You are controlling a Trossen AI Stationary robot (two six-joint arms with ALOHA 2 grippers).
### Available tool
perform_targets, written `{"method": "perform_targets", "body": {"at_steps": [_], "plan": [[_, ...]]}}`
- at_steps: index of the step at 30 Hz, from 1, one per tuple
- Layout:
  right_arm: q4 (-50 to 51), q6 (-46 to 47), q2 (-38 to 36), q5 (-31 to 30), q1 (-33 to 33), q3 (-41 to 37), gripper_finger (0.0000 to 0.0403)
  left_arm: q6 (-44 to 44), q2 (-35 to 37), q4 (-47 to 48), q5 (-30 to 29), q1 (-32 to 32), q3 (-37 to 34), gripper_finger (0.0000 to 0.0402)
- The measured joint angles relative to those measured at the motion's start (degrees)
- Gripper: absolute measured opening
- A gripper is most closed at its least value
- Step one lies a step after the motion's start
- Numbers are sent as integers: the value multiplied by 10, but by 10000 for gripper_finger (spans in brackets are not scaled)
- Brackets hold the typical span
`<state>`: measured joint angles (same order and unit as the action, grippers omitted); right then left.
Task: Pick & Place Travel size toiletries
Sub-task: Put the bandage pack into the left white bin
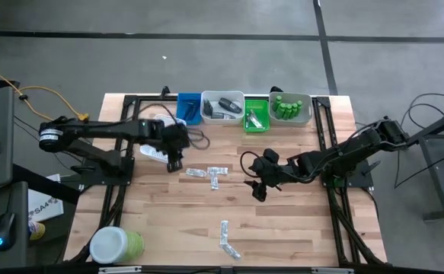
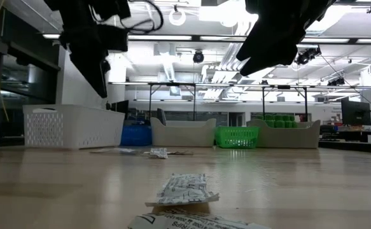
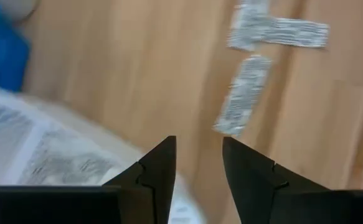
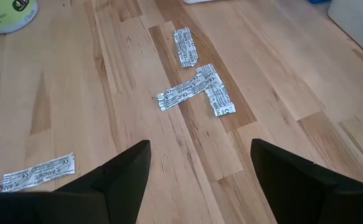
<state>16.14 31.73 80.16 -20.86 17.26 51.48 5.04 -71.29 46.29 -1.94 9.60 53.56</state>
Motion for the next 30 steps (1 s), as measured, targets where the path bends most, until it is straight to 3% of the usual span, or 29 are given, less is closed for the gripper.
{"method": "perform_targets", "body": {"at_steps": [4,16,30], "plan": [[0,1,0,0,0,0,270,50,0,-30,-34,-57,0,131],[-1,2,0,0,0,0,270,375,-20,-88,-126,-148,0,131],[-1,0,0,0,0,0,270,471,-132,-128,-91,-160,0,131]]}}
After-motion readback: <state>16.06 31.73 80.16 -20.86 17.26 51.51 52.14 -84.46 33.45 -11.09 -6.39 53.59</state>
